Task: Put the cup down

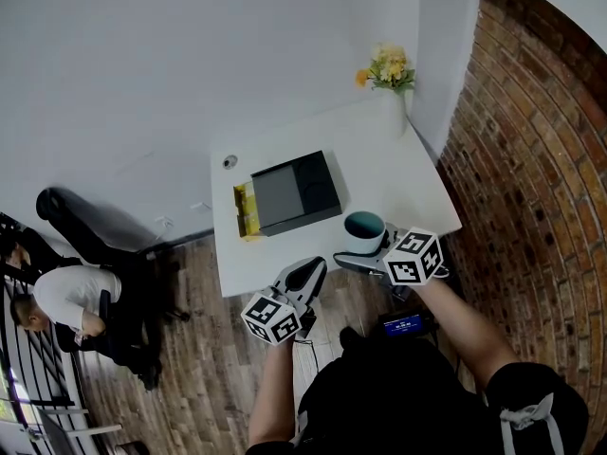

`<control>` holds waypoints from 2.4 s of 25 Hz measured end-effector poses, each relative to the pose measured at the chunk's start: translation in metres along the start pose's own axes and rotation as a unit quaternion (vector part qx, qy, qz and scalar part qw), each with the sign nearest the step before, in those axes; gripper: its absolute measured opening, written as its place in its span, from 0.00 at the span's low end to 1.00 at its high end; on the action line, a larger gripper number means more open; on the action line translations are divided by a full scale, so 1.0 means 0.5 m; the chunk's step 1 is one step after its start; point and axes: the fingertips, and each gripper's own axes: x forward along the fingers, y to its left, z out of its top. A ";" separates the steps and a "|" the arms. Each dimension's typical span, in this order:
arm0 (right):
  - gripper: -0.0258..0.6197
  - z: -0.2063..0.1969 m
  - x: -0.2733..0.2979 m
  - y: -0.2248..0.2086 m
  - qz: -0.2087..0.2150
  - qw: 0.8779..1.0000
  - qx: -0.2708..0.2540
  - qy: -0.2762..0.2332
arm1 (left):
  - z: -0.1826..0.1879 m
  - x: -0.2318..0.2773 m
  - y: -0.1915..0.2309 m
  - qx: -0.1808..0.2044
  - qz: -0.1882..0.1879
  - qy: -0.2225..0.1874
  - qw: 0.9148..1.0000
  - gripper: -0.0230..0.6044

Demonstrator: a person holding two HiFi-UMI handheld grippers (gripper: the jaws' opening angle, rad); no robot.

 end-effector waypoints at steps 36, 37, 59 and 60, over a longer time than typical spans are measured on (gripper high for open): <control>0.63 0.155 0.402 -0.449 -0.083 0.994 -0.057 -0.048 | 0.033 0.017 0.205 -0.018 0.058 -0.002 0.998 0.05; 0.63 0.156 0.410 -0.456 -0.086 0.993 -0.064 -0.047 | 0.031 0.014 0.207 -0.020 0.058 -0.002 0.998 0.05; 0.63 0.098 0.456 -0.450 -0.095 0.965 -0.228 0.093 | 0.015 -0.017 0.231 -0.034 0.058 -0.004 0.998 0.05; 0.63 0.098 0.457 -0.450 -0.097 0.964 -0.229 0.095 | 0.015 -0.017 0.230 -0.033 0.057 -0.003 0.998 0.05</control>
